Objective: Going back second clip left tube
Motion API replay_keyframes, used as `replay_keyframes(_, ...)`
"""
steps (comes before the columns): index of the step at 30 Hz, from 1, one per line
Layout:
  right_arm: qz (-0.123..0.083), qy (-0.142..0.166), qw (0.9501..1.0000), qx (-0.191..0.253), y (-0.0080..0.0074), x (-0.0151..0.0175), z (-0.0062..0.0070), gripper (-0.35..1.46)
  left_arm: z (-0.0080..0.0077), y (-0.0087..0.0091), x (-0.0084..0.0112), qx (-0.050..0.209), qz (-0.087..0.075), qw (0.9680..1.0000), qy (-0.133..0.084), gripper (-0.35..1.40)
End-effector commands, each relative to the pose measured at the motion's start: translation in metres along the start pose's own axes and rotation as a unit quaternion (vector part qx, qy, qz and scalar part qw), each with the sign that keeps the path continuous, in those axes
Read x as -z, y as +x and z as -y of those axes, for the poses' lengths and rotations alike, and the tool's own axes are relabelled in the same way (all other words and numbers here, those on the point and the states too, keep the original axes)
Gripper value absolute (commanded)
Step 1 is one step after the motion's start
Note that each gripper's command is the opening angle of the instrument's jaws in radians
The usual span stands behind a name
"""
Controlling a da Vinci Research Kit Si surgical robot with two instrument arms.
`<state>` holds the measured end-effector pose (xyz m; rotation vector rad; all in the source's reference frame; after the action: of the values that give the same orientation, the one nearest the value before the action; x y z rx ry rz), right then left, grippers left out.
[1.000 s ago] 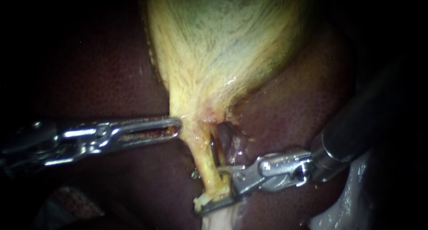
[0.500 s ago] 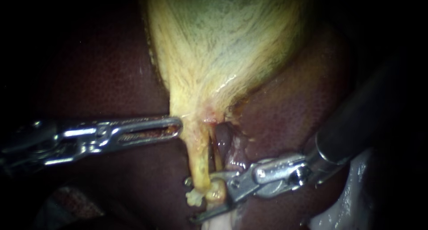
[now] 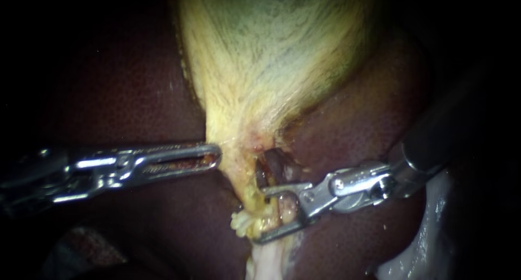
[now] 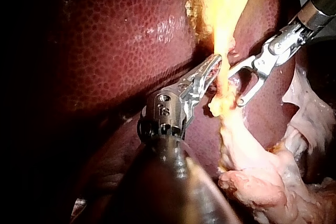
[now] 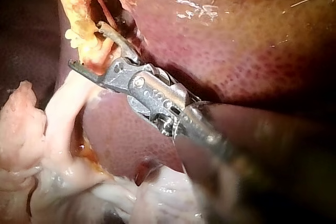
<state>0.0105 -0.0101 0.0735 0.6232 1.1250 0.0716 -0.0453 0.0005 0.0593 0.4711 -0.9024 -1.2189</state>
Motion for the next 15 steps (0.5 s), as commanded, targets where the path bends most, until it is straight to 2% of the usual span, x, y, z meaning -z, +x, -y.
replay_keyframes(1,-0.001,-0.001,1.0000,0.000,0.0003,0.0006,0.0002,0.60,0.0000,0.0000,0.0000,0.000,0.000,1.0000,0.000,-0.35)
replay_keyframes(3,-0.002,-0.006,1.0000,-0.003,0.0010,0.0020,0.0007,0.60,0.0000,0.0000,0.0000,0.000,0.000,1.0000,0.000,-0.35)
replay_keyframes(6,-0.001,-0.012,0.9997,0.022,0.0019,0.0041,0.0011,0.60,-0.0001,0.0001,0.0001,0.000,0.000,1.0000,0.000,-0.35)
replay_keyframes(15,0.004,-0.032,0.9966,0.076,0.0034,0.0097,0.0011,0.60,-0.0001,0.0003,0.0000,-0.001,0.000,1.0000,0.000,-0.35)
